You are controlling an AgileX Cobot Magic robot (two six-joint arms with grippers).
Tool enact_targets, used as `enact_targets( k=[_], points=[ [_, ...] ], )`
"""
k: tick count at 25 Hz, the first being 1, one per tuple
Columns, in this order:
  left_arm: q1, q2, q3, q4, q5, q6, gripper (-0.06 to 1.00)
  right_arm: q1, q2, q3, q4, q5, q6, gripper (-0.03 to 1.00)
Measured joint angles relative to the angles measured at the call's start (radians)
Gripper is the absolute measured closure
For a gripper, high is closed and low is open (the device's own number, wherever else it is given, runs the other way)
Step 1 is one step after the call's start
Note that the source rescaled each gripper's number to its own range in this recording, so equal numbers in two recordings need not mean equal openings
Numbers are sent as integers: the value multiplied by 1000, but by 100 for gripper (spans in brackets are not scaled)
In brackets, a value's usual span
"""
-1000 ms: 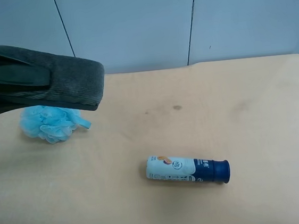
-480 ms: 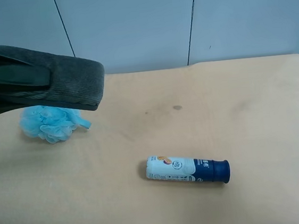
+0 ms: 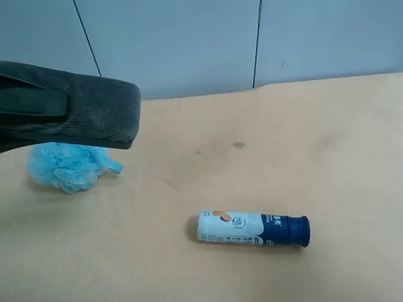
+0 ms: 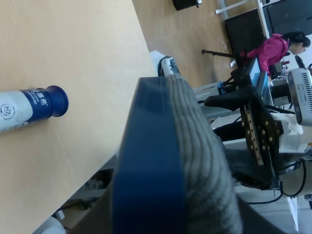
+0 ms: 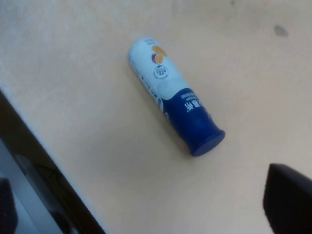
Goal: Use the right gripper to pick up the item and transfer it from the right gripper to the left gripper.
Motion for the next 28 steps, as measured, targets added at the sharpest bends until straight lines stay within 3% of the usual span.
enact_targets(
  k=[11,28],
  points=[
    [0,0,0,0,-2,54,92,-36,0,0,5,0,0,-3],
    [0,0,0,0,-76,114,92,-588,-170,3,11,0,2,-3]
  ],
)
